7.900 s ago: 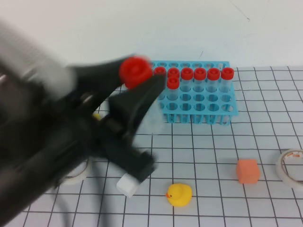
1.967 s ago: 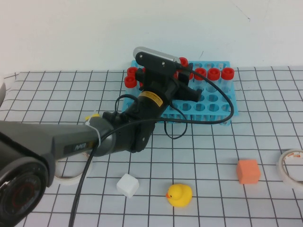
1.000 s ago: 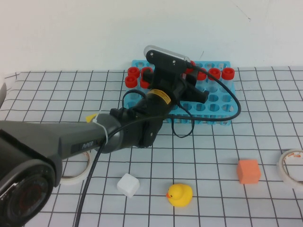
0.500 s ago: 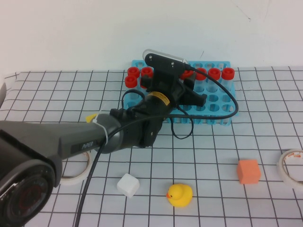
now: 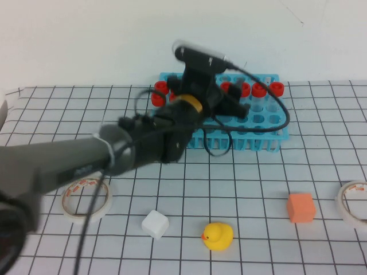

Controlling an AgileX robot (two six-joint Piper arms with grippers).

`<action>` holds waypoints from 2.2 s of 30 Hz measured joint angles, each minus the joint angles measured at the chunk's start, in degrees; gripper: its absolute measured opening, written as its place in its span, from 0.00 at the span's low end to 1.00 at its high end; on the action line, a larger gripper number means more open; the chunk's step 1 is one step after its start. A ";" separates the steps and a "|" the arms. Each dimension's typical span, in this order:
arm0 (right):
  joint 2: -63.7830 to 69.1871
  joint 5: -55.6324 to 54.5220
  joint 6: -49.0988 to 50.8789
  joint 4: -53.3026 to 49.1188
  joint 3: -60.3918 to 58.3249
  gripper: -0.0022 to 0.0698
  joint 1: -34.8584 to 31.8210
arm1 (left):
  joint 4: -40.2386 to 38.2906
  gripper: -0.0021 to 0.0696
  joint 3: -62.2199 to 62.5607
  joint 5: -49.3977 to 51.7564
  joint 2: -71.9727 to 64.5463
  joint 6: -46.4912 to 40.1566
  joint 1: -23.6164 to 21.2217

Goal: Place the test tubes

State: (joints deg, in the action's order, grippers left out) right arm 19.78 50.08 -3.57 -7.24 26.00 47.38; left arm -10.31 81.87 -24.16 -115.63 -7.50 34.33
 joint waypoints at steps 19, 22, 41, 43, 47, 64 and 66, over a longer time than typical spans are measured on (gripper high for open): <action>0.00 0.00 0.00 0.00 0.00 0.03 0.00 | -0.82 0.03 -5.08 20.60 40.53 -23.62 -0.22; 0.00 0.00 0.00 0.00 0.00 0.03 0.00 | -2.34 0.03 -10.57 18.80 47.46 -23.73 -0.22; 0.00 0.00 0.00 0.00 0.00 0.03 0.00 | -3.44 0.03 -49.95 16.04 75.69 -25.07 -0.22; 0.00 0.00 0.00 0.00 0.00 0.03 0.00 | -3.44 0.03 -51.84 16.81 75.83 -25.07 -0.22; 0.00 0.00 0.00 0.00 0.00 0.03 0.00 | -6.02 0.03 -54.13 22.44 75.83 -25.07 -0.22; 0.00 0.00 0.00 0.00 0.00 0.03 0.00 | -16.51 0.03 -59.27 32.95 88.25 -26.48 -15.00; 0.00 0.00 0.00 0.00 0.00 0.03 0.00 | -19.25 0.03 -60.99 32.95 91.74 -26.48 -20.48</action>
State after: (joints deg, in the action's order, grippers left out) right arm 19.78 50.08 -3.57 -7.24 26.00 47.38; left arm -29.56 20.88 8.79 -23.89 -33.98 13.86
